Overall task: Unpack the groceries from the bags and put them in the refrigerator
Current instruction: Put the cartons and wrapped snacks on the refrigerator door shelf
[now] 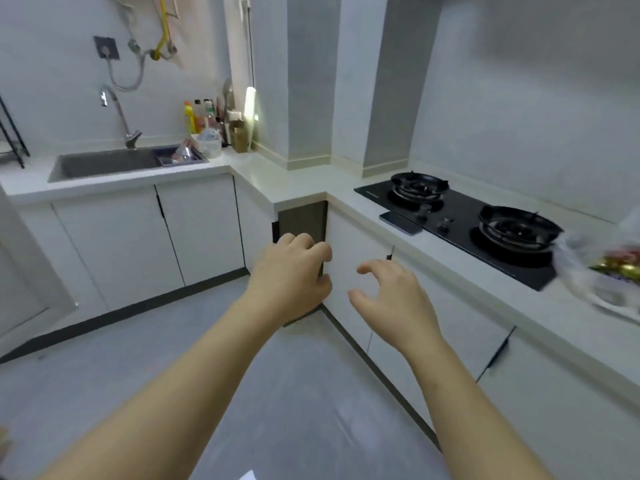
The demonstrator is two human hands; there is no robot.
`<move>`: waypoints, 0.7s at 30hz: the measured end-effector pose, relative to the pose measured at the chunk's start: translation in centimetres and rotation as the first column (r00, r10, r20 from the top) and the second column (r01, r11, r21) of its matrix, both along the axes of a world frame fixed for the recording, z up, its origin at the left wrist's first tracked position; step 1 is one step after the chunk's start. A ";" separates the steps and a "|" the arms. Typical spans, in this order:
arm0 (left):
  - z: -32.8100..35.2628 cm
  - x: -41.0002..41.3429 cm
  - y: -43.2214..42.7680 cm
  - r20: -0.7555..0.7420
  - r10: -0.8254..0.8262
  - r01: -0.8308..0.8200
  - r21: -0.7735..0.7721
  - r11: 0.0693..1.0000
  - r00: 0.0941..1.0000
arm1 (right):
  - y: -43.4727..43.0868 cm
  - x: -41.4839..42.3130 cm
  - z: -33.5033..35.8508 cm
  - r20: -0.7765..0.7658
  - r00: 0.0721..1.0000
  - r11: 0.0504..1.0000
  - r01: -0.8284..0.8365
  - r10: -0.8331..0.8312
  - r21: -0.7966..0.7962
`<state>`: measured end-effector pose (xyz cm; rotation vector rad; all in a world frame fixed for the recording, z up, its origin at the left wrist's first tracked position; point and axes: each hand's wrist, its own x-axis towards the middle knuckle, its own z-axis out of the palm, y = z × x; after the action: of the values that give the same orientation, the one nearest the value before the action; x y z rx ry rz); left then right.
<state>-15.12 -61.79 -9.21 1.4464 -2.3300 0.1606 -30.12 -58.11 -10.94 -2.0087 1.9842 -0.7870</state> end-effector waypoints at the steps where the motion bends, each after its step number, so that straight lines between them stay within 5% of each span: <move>1: -0.8 -1.5 -0.4 0.007 -0.032 0.031 0.033 0.999 0.999 | 0.1 -1.5 -0.9 0.001 0.999 0.999 0.038 -0.038 0.032; 21: -10.0 -30.0 -5.4 0.021 -0.446 0.421 0.290 0.859 0.895 | 1.1 -26.9 -8.4 0.012 0.864 0.835 0.483 -0.504 0.265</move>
<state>-45.08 -67.21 -19.20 0.9946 -2.7728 -0.2466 -57.00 -57.05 -19.34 -1.3081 2.4462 -0.6462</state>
